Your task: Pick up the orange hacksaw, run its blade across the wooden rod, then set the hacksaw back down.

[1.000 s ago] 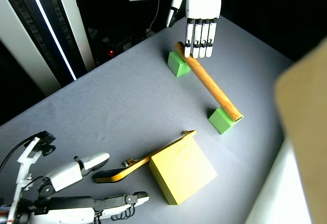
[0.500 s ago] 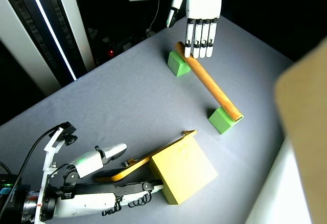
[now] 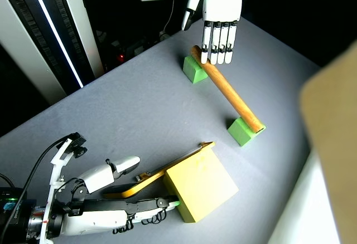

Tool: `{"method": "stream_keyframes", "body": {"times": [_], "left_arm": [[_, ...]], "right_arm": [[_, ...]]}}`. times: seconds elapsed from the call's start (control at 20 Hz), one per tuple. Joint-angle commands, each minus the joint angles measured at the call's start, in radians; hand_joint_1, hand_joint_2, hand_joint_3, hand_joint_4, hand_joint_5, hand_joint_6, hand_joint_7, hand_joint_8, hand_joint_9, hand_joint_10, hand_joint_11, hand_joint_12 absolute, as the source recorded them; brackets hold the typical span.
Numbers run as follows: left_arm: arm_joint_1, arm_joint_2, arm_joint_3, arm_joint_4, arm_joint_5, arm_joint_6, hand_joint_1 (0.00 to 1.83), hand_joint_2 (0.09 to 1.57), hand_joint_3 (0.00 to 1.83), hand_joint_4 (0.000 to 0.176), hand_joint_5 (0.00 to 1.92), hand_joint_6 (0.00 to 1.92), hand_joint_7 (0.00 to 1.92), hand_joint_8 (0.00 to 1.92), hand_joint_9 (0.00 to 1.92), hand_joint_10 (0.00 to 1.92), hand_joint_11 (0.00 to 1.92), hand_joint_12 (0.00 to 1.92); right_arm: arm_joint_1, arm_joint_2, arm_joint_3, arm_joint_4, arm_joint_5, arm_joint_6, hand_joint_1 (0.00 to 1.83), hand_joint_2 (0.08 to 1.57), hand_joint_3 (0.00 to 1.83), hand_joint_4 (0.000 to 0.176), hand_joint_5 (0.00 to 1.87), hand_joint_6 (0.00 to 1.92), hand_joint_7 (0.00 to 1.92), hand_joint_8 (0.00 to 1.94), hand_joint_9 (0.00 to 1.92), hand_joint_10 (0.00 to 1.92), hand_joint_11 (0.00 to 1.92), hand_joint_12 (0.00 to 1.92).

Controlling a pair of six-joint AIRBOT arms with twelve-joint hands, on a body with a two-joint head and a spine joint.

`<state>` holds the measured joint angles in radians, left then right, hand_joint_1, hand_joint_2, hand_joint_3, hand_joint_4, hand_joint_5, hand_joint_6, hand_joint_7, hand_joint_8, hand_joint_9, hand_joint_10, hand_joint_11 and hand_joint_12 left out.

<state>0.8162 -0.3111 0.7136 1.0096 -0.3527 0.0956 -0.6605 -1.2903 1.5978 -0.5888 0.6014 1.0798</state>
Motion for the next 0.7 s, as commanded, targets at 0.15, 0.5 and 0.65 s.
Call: {"method": "stream_keyframes", "body": {"times": [0.15,0.5,0.65], "left_arm": [[-0.011,0.001,0.001,-0.019,-0.018,-0.002,0.0,1.29,0.0,0.0,0.08,0.01,0.05,0.01,0.02,0.01,0.0,0.0],[-0.014,0.001,0.001,-0.019,-0.02,-0.002,0.07,1.29,0.0,0.0,0.11,0.01,0.07,0.01,0.03,0.01,0.01,0.01],[-0.015,0.001,0.001,-0.019,-0.02,-0.002,0.0,1.3,0.0,0.0,0.08,0.0,0.05,0.0,0.02,0.0,0.0,0.0]], "right_arm": [[0.023,-0.031,-0.004,0.016,0.028,-0.017,1.05,1.12,0.0,0.0,0.18,0.01,0.12,0.01,0.15,0.01,0.0,0.65],[0.048,-0.043,-0.018,0.016,-0.013,-0.049,1.32,1.21,0.0,0.0,0.69,1.12,0.82,0.88,0.84,1.05,0.63,0.96],[0.048,-0.042,-0.029,0.016,-0.019,-0.056,1.36,1.16,0.0,0.0,0.79,1.1,0.89,1.15,0.91,1.26,0.8,1.17]]}}
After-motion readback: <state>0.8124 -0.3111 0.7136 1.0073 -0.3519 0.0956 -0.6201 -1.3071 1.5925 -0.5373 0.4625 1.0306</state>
